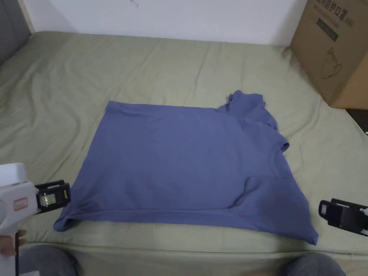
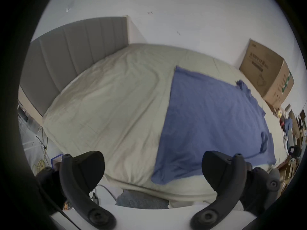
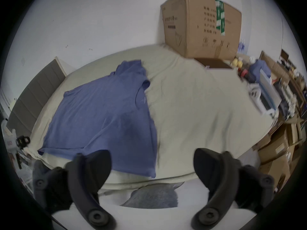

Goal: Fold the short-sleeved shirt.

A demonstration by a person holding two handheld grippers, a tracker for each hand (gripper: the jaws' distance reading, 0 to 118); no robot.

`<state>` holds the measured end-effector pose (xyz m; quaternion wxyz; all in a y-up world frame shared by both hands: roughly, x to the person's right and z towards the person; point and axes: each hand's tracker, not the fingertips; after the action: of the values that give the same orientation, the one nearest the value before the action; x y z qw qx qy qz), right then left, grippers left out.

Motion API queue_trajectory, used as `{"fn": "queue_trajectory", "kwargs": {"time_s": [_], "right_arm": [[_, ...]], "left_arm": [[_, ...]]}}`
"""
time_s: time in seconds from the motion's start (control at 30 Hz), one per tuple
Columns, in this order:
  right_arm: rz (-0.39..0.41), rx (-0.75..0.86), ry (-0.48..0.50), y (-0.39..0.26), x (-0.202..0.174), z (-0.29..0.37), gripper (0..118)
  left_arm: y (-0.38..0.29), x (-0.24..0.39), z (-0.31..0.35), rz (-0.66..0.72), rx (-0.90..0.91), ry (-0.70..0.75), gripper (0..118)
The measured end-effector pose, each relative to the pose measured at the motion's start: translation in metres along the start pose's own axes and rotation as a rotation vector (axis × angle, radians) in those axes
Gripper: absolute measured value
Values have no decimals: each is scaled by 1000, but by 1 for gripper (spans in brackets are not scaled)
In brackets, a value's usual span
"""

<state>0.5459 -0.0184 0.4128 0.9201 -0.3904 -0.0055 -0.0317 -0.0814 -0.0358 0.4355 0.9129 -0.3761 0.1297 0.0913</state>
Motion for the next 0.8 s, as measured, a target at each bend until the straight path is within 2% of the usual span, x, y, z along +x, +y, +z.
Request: {"fn": "queue_trajectory", "kwargs": {"time_s": [0.13,0.2,0.3,0.43,0.5,0.53,0.6,0.63,0.67,0.7,0.8], "right_arm": [[90,207,-15,27,-22,37,104],[146,300,-63,38,-43,51,104],[138,448,-76,44,-71,64,104],[110,585,4,42,-99,67,104],[103,598,25,39,-110,65,99],[104,598,37,39,-111,60,89],[99,595,53,39,-117,57,39],[100,584,64,39,-120,54,17],[98,581,71,39,-122,53,0],[86,583,72,38,-123,52,0],[74,572,82,37,-125,48,0]], "left_arm": [[25,24,37,-81,263,37,118],[32,43,51,-114,381,59,118],[37,76,67,-144,502,43,118],[31,111,75,-196,611,15,115],[27,122,73,-207,611,-12,96],[25,126,73,-205,615,-33,81],[24,132,71,-206,607,-51,42],[22,136,71,-216,607,-52,25],[21,138,70,-224,609,-55,8],[19,139,70,-232,610,-58,0],[19,136,68,-225,589,-91,0]]}}
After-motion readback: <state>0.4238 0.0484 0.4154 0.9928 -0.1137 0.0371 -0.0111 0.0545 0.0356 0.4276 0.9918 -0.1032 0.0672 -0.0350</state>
